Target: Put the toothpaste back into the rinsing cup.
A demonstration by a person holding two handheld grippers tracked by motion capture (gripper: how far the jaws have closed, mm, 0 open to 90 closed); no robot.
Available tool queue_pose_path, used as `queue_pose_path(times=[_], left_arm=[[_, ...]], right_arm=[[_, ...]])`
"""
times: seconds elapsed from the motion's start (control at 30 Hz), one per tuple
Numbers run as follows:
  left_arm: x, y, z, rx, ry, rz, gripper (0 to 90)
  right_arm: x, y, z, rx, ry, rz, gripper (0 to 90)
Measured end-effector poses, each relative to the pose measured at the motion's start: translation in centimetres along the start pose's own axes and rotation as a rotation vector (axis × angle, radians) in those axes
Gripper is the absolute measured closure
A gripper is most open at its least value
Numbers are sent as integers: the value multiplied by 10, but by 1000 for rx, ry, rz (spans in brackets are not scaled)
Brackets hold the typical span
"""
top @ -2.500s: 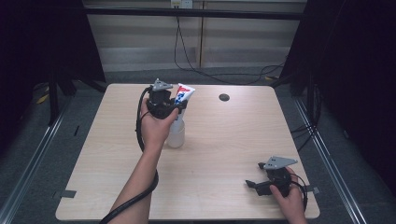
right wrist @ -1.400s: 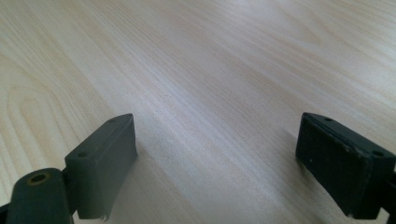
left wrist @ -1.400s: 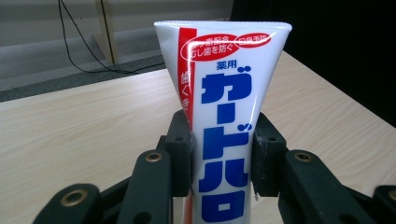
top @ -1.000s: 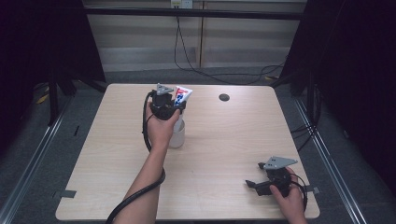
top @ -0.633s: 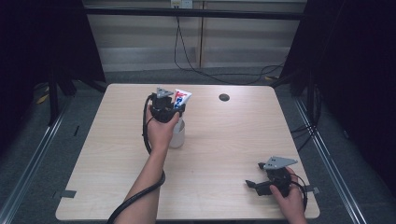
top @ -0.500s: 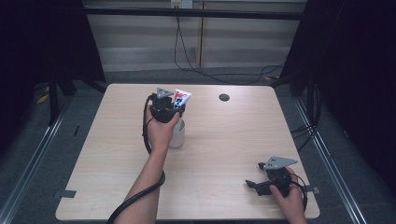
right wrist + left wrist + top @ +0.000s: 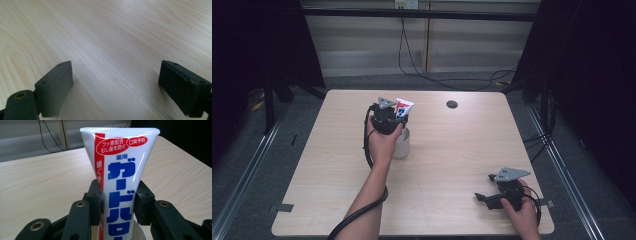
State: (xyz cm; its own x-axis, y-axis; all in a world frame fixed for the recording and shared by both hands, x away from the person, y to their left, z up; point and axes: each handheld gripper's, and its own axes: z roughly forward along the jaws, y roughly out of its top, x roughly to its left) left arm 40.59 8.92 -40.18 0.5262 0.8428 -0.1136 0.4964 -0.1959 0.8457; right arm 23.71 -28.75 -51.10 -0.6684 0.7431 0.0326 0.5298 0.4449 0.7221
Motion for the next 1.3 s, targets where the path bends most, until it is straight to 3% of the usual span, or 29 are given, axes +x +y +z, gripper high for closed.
queue_pose_path(times=[0.37, 0.77, 1.3], left_arm=[[2, -11, -2, 4, 9, -16, 638], [0, -16, -3, 24, 18, 3, 633], [-3, -26, 1, 48, 21, -1, 628]], right_arm=[[0, 0, 0, 0, 0, 0, 117], [0, 0, 0, 1, 0, 0, 117], [0, 0, 0, 1, 0, 0, 117]])
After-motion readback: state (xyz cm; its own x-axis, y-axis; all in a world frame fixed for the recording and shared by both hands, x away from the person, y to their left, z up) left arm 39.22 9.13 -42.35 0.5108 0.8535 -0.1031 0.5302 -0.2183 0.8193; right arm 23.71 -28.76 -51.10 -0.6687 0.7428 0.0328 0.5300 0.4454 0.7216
